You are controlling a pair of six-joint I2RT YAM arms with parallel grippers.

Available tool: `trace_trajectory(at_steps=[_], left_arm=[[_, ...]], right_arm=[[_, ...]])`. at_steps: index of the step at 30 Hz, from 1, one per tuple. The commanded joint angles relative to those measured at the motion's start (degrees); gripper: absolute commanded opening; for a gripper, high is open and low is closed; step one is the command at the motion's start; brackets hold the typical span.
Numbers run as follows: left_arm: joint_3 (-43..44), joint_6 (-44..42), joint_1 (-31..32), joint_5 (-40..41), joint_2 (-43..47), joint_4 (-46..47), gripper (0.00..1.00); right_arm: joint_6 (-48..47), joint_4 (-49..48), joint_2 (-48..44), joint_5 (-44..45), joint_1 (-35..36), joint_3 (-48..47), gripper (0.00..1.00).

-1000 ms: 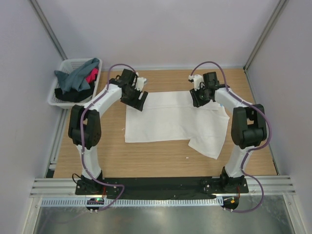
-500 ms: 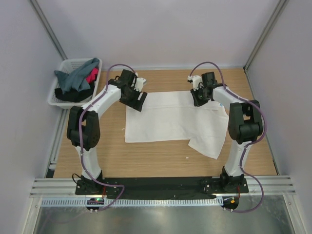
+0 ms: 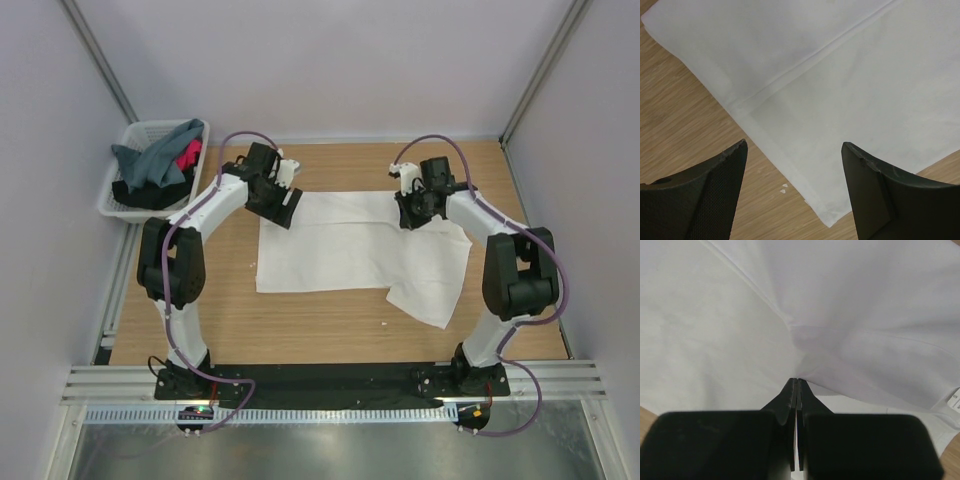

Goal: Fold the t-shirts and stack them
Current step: Fold the tshirt

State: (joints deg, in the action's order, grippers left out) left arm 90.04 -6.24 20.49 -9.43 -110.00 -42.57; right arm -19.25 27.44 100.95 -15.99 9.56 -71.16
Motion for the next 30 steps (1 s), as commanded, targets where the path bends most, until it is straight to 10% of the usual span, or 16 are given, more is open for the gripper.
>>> trace_trajectory(at_steps=[1,4,6,10,30], left_arm=[[-0.4,-0.4,-0.2,-0.1,3.6,2.0,0.77],[-0.9,-0.4,-0.1,0.1,4.2,2.0,0.77],[-1.3,-0.5,-0.1,0.3,4.4,2.0,0.77],[-1.3,-0.8,-0.1,0.8,4.7,2.0,0.77],[22.8,-3.4,-4.1,-1.0,-17.0,-5.2,0.77]], right_arm=[[2.6,0.2,-6.2,-2.4,0.5,4.9,0.01],[5.5,0.3,-9.7,-4.4,0.5,9.3,0.03],[7.4,0.1,-11.4,-5.7,0.5,11.1,0.32],[8.8,-1.7,-11.4,-4.1,-0.3,9.6,0.54],[7.6,-2.7,6.4,2.6,-15.8,-11.1,0.54]])
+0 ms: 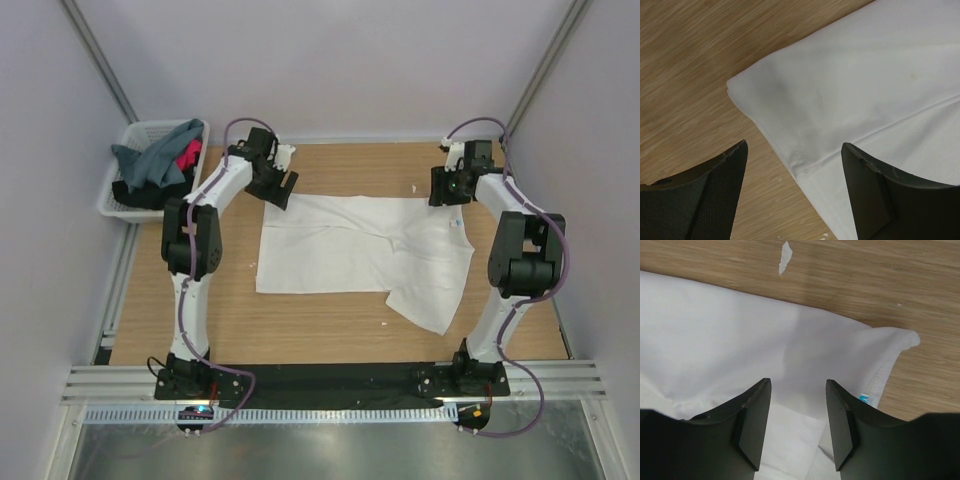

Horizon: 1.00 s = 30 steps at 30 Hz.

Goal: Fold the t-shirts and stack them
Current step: Fold the tshirt

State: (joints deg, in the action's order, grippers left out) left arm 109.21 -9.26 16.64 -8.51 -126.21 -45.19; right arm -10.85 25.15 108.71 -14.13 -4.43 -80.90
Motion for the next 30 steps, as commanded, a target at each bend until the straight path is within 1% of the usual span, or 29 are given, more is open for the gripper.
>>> trace_trajectory(at_steps=[1,6,13,19,21,23,25,27,28,30], left_arm=[[3.8,-0.1,-0.2,-2.6,-1.7,-2.9,0.76],[3.0,0.3,-0.3,-3.4,-2.5,-3.2,0.76],[1.3,1.1,-0.2,-3.9,-2.5,-2.8,0.77],[-0.4,0.8,0.0,-3.2,-1.9,-2.7,0.76],[-0.9,0.8,0.1,-3.0,-1.9,-2.7,0.76],[-1.2,0.8,0.1,-2.9,-1.9,-2.7,0.76],[-1.3,0.7,0.1,-2.7,-1.8,-2.7,0.76],[-1.4,0.5,0.1,-2.1,-2.3,-2.6,0.76],[-1.3,0.3,0.1,-1.9,-2.5,-2.8,0.76],[-1.3,0.4,0.1,-1.2,-3.2,-2.8,0.77]], right_arm=[[-0.8,-0.4,-1.4,0.7,-2.3,-1.4,0.54],[-0.4,0.1,-1.5,0.2,-5.9,-1.9,0.54],[0.0,1.0,-0.7,-3.0,-8.3,0.2,0.53],[1.5,1.1,4.6,-10.2,-9.1,-3.5,0.50],[2.0,1.1,5.8,-11.7,-9.0,-5.6,0.50],[2.7,1.9,8.2,-12.6,-9.0,-8.2,0.47],[2.5,2.0,9.2,-12.9,-9.1,-10.1,0.30],[2.4,1.6,10.2,-12.4,-9.1,-11.2,0.03],[2.7,1.3,10.9,-11.8,-9.1,-12.3,0.01],[2.9,0.9,11.7,-11.3,-9.1,-13.7,0.01]])
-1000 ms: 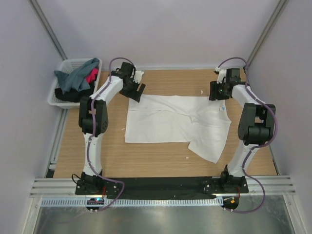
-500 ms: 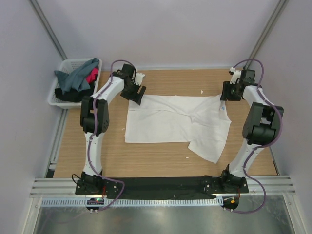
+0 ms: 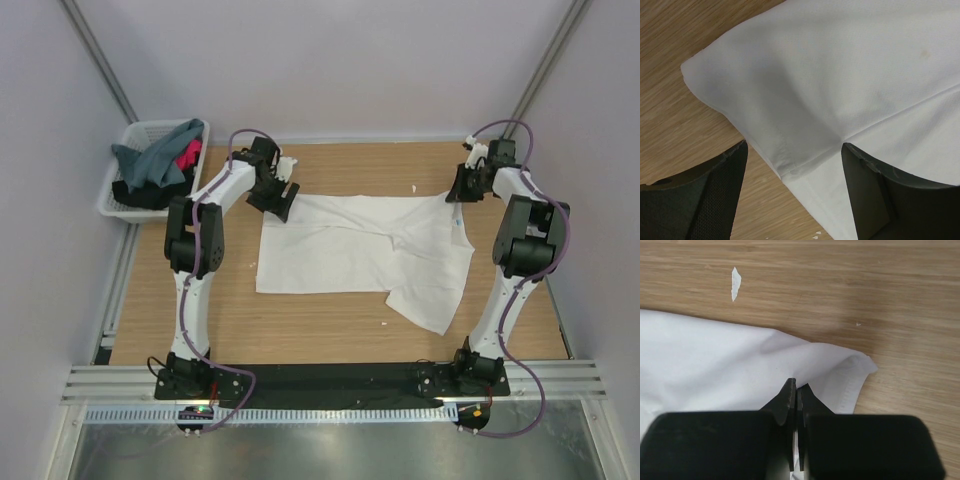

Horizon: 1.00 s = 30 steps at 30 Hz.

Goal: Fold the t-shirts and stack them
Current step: Fold the tshirt

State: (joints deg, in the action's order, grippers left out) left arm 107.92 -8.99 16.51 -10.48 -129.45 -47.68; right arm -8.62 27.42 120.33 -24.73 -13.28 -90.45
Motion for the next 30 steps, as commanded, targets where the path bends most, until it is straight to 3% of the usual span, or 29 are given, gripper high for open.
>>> trace_trajectory(at_steps=[1,8,14,15,16,17,25,30], left_arm=[[-0.1,-0.1,0.3,0.9,-0.2,-0.4,0.76],[0.0,-0.6,0.4,3.0,-1.2,-0.1,0.77],[0.8,-0.8,0.6,4.2,-1.9,0.1,0.77],[1.1,-0.8,0.7,4.2,-1.9,0.0,0.77],[1.4,-0.8,0.7,4.2,-1.9,-0.1,0.77],[1.5,-0.8,0.9,4.0,-1.7,-0.3,0.76],[1.2,-0.8,2.3,4.9,7.3,-0.3,0.77],[0.5,-0.7,2.8,4.1,7.7,-0.6,0.77]], right_arm=[[0.6,-1.5,1.0,-0.5,-0.3,-5.7,0.01],[-0.1,-1.7,6.7,1.5,-0.3,-12.3,0.02],[-0.2,-2.6,8.3,3.3,-0.4,-13.6,0.10],[-0.3,-2.5,8.6,3.5,-0.3,-14.2,0.15],[-0.4,-1.8,8.6,3.5,-0.4,-14.4,0.28],[-0.9,-1.4,8.3,3.5,-0.3,-14.7,0.31],[-0.3,-1.3,-6.5,1.4,-0.8,-10.4,0.43],[0.7,2.3,-8.2,-3.1,-0.5,-9.7,0.43]])
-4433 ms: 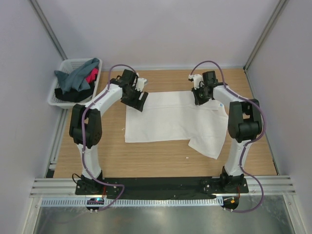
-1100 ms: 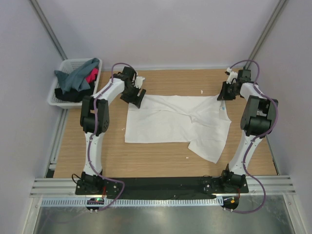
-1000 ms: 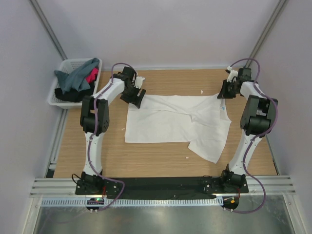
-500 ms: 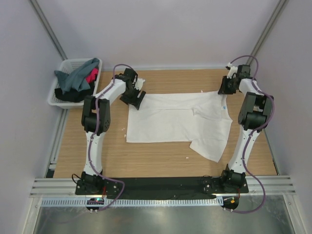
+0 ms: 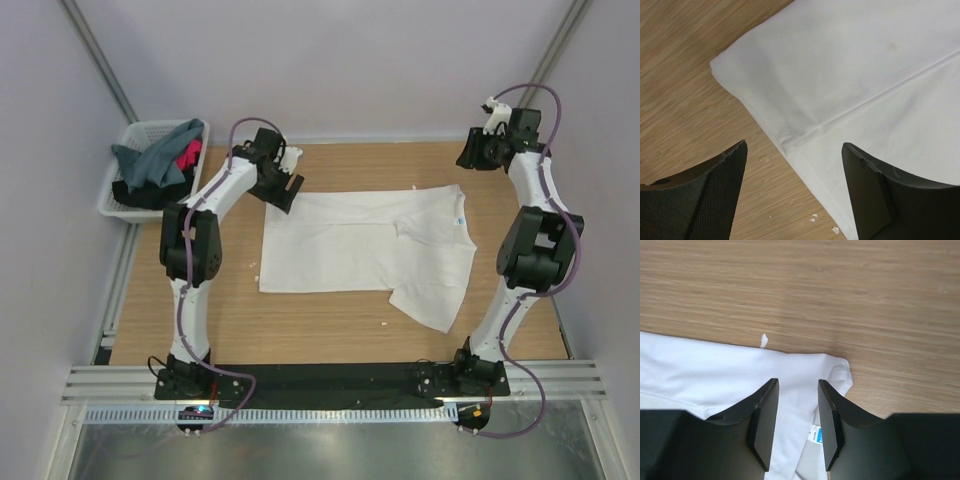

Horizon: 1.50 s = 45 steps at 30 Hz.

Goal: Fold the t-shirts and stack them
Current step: Fold the tshirt

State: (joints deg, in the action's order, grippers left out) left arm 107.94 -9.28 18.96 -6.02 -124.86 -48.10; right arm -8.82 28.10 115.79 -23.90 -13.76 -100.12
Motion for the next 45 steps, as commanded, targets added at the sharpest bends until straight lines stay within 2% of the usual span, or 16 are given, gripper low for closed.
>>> trace_trajectory(at_steps=[1,7,17,26,35,38,39,41,42,43,45], left_arm=[[0.6,-0.1,0.4,-0.6,2.7,-0.2,0.77],[2.6,1.3,1.0,-2.7,-1.3,-0.1,0.77],[6.6,2.8,0.9,-5.4,-8.4,-0.7,0.77],[13.2,4.6,-0.9,-3.7,-15.1,-1.6,0.78],[16.4,4.7,-2.7,-0.8,-17.3,-0.6,0.78],[19.0,5.0,-2.8,0.2,-15.3,-1.0,0.77],[19.5,5.1,-2.8,0.3,-13.7,-0.9,0.77],[19.0,4.9,-2.4,0.0,-5.8,0.5,0.78],[17.9,4.4,-2.0,-0.2,-2.3,1.2,0.91],[13.3,3.8,-1.7,-0.1,4.0,3.8,0.96],[6.2,2.6,-1.5,-2.6,11.9,5.1,1.00]], right_arm=[[1.0,2.4,-3.7,-4.8,0.0,0.4,0.43],[1.2,4.0,-2.1,-9.0,0.9,5.8,0.43],[-1.6,3.2,3.1,-4.6,3.6,10.6,0.42],[-4.2,3.1,10.7,2.3,5.8,4.5,0.42],[-4.4,1.3,18.1,7.0,8.7,-5.3,0.42],[-4.7,1.9,16.1,8.0,9.1,-6.3,0.42],[-5.3,2.7,12.2,7.6,9.0,-6.0,0.42],[-6.9,2.5,6.9,7.2,9.0,-2.7,0.42],[-9.0,2.1,0.9,6.8,9.0,-1.2,0.42],[-10.2,2.2,-1.6,6.6,9.1,2.0,0.42],[-13.8,3.2,-9.0,6.3,9.0,7.3,0.43]])
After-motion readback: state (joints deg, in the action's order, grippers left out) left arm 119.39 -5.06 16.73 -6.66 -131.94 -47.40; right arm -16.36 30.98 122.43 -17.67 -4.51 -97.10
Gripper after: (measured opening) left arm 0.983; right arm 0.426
